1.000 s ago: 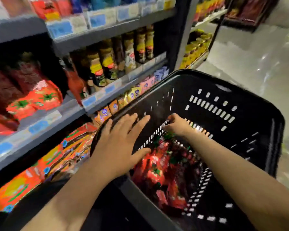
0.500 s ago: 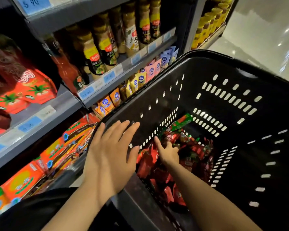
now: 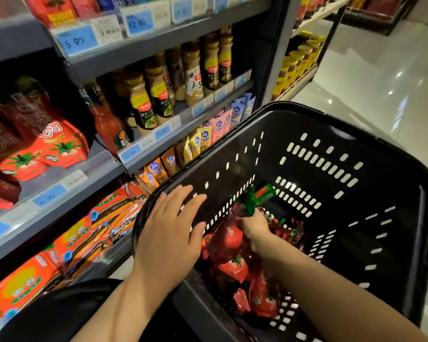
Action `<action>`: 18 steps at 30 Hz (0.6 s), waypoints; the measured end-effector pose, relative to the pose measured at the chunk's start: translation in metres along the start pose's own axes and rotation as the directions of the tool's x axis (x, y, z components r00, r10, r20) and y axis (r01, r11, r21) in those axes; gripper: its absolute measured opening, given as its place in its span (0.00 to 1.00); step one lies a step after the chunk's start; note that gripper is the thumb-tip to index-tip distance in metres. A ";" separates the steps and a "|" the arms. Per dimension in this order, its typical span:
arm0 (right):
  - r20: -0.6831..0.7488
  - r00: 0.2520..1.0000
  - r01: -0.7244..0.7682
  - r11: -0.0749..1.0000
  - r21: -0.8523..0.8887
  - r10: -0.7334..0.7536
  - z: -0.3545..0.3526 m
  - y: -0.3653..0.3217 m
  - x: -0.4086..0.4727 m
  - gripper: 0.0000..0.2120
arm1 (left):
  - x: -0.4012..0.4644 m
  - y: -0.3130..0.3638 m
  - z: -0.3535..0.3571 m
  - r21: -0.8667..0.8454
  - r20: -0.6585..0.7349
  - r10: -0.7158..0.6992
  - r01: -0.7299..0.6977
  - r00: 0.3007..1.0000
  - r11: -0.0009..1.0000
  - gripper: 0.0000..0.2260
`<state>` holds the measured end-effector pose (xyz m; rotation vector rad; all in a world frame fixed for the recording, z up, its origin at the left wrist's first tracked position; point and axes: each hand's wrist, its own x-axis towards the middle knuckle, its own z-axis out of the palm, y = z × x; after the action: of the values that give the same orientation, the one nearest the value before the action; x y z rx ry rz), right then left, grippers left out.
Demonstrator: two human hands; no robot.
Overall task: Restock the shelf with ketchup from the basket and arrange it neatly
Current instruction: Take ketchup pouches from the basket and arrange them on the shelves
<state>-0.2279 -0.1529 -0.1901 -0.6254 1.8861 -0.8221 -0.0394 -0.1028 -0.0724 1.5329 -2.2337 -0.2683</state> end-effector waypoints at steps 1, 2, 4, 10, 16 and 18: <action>0.046 0.996 0.074 0.997 -0.035 -0.073 -0.010 -0.012 -0.006 0.05 | 0.002 0.004 -0.001 -0.066 -0.010 -0.018 0.018 1.000 0.998 0.19; 0.093 0.986 0.140 0.989 -0.050 -0.135 -0.020 -0.026 -0.016 0.03 | 0.005 0.008 -0.002 -0.130 -0.003 -0.039 0.038 0.999 0.991 0.20; 0.187 0.955 0.232 0.972 0.019 -0.232 -0.039 -0.052 -0.043 0.08 | 0.010 0.015 -0.002 -0.199 0.021 -0.051 0.054 0.999 0.979 0.23; 0.189 0.896 0.356 0.904 0.237 -0.402 -0.052 -0.095 -0.116 0.02 | 0.007 0.049 0.008 -0.222 0.072 -0.020 0.036 0.997 0.974 0.36; 0.446 0.766 0.436 0.884 0.167 -0.462 -0.056 -0.115 -0.153 0.15 | 0.024 0.032 -0.006 -0.535 -0.047 -0.307 0.235 0.951 0.811 0.21; 0.487 0.764 0.393 0.904 0.169 -0.424 -0.062 -0.126 -0.147 0.16 | 0.028 0.025 -0.014 -0.652 -0.061 -0.393 0.261 0.918 0.711 0.16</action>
<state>-0.2138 -0.1122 0.0085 -1.1283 1.2417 -0.8703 -0.0635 -0.1185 -0.0439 1.4642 -1.4608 -0.8481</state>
